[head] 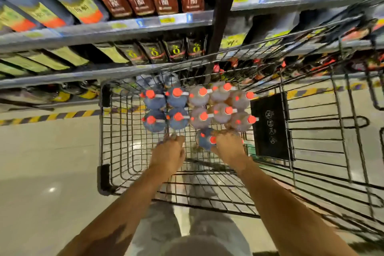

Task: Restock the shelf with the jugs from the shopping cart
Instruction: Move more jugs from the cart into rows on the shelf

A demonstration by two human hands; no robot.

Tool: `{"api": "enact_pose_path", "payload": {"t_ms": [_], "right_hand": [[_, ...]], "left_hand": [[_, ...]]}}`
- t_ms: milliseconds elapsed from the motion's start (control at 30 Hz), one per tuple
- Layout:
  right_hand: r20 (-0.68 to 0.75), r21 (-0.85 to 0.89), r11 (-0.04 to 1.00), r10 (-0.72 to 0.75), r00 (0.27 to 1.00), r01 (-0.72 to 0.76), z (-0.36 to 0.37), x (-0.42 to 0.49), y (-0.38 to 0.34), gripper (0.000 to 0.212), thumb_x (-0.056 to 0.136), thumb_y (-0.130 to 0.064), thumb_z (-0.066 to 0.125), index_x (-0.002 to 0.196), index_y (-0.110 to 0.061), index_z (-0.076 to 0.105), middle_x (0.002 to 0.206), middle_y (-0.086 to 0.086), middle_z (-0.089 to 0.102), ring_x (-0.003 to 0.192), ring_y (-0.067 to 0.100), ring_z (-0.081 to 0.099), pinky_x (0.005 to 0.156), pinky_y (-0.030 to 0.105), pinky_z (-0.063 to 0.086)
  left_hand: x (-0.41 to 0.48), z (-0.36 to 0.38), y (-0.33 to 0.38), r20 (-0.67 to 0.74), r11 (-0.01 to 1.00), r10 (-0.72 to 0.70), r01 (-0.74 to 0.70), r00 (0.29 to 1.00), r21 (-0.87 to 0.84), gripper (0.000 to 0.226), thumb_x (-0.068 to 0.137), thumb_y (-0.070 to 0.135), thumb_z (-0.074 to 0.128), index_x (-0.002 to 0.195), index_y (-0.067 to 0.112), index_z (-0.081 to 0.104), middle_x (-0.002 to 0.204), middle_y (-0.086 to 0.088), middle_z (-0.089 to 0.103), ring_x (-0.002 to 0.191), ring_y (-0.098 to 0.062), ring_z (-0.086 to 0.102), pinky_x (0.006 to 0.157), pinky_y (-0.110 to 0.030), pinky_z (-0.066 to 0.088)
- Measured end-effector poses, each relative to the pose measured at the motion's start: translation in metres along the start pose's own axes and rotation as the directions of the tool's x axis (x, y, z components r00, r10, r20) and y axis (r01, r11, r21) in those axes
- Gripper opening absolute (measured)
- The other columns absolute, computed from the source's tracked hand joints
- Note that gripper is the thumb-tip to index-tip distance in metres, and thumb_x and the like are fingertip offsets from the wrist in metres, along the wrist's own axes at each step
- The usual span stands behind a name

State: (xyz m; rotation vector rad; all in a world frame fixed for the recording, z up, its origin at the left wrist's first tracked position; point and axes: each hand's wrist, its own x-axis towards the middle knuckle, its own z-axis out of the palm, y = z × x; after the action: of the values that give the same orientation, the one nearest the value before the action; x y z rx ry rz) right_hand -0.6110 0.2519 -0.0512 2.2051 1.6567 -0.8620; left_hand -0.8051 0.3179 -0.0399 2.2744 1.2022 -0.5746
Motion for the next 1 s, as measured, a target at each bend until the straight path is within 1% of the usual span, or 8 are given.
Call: {"api": "enact_pose_path", "payload": {"t_ms": [100,200,367,433,533,733,900,1000], "right_hand": [[0.056,0.021,0.999,0.023,0.998,-0.024,0.020,0.007,0.001,0.028,0.097,-0.027,0.063,0.120,-0.011,0.064,0.115,0.012,0.072,0.109,0.032,0.067,0.085,0.036,0.051],[0.026,0.213,0.977,-0.004,1.000,-0.002,0.034,0.017,0.011,0.027,0.097,-0.027,0.060,0.119,-0.011,0.064,0.109,0.017,0.072,0.104,0.037,0.067,0.082,0.043,0.052],[-0.115,0.836,0.535,-0.042,0.993,0.119,0.025,0.023,0.024,0.017,0.094,0.005,0.064,0.109,0.014,0.063,0.086,-0.008,0.070,0.080,-0.007,0.062,0.078,0.025,0.049],[-0.072,0.887,0.452,-0.062,0.995,0.093,0.006,0.023,0.023,0.015,0.096,0.004,0.064,0.110,0.007,0.066,0.091,-0.010,0.069,0.081,-0.015,0.062,0.078,0.017,0.050],[-0.036,0.939,0.339,-0.092,0.995,0.065,-0.011,0.023,0.017,0.016,0.101,-0.015,0.062,0.114,-0.009,0.069,0.107,0.003,0.074,0.097,0.004,0.065,0.086,0.034,0.056],[-0.062,0.983,0.164,-0.110,0.992,0.080,-0.030,0.021,0.004,0.016,0.104,-0.022,0.057,0.103,-0.015,0.072,0.094,0.000,0.073,0.082,0.004,0.066,0.061,0.023,0.053],[0.003,0.997,-0.073,-0.029,1.000,-0.005,-0.017,0.008,-0.004,0.021,0.104,-0.018,0.056,0.116,-0.006,0.068,0.101,0.004,0.073,0.090,0.008,0.069,0.075,0.026,0.059],[0.090,0.996,-0.033,0.059,0.994,-0.088,0.013,-0.009,0.009,0.016,0.103,-0.018,0.058,0.110,-0.008,0.068,0.100,0.006,0.070,0.092,0.009,0.067,0.079,0.021,0.057]], "left_hand": [[0.003,0.011,0.005,0.033,0.984,-0.030,0.036,0.999,-0.172,0.037,0.091,0.022,0.055,0.127,0.016,0.054,0.119,-0.009,0.063,0.098,-0.032,0.065,0.078,-0.044,0.056],[0.005,0.020,0.000,0.100,0.935,-0.076,0.106,0.992,-0.338,0.050,0.088,0.025,0.061,0.136,0.018,0.049,0.123,-0.012,0.064,0.101,-0.034,0.066,0.084,-0.045,0.056],[0.004,0.018,-0.005,0.226,0.690,-0.140,0.259,0.964,-0.676,0.085,0.073,0.052,0.073,0.145,0.018,0.046,0.144,-0.004,0.054,0.126,-0.023,0.057,0.108,-0.039,0.045],[0.003,0.012,-0.001,0.232,0.564,-0.145,0.273,0.962,-0.779,0.072,0.085,0.037,0.076,0.147,0.019,0.043,0.147,0.002,0.048,0.136,-0.014,0.045,0.113,-0.032,0.038],[0.003,0.000,0.006,0.248,0.324,-0.050,0.250,0.968,-0.912,0.049,0.088,0.028,0.074,0.133,0.031,0.053,0.136,0.006,0.057,0.134,-0.014,0.049,0.111,-0.034,0.042],[0.006,-0.004,0.017,0.218,0.295,0.046,0.195,0.975,-0.935,0.062,0.073,0.026,0.086,0.128,0.028,0.058,0.120,0.008,0.071,0.112,-0.011,0.067,0.091,-0.030,0.056],[0.006,-0.002,0.006,0.241,0.288,-0.034,0.240,0.970,-0.927,0.045,0.067,0.034,0.084,0.108,0.027,0.070,0.102,0.001,0.078,0.093,-0.017,0.074,0.079,-0.033,0.058],[0.004,0.002,-0.001,0.285,0.204,-0.078,0.295,0.955,-0.933,0.045,0.070,0.036,0.086,0.110,0.022,0.069,0.098,-0.004,0.078,0.087,-0.022,0.076,0.074,-0.034,0.057]]}}
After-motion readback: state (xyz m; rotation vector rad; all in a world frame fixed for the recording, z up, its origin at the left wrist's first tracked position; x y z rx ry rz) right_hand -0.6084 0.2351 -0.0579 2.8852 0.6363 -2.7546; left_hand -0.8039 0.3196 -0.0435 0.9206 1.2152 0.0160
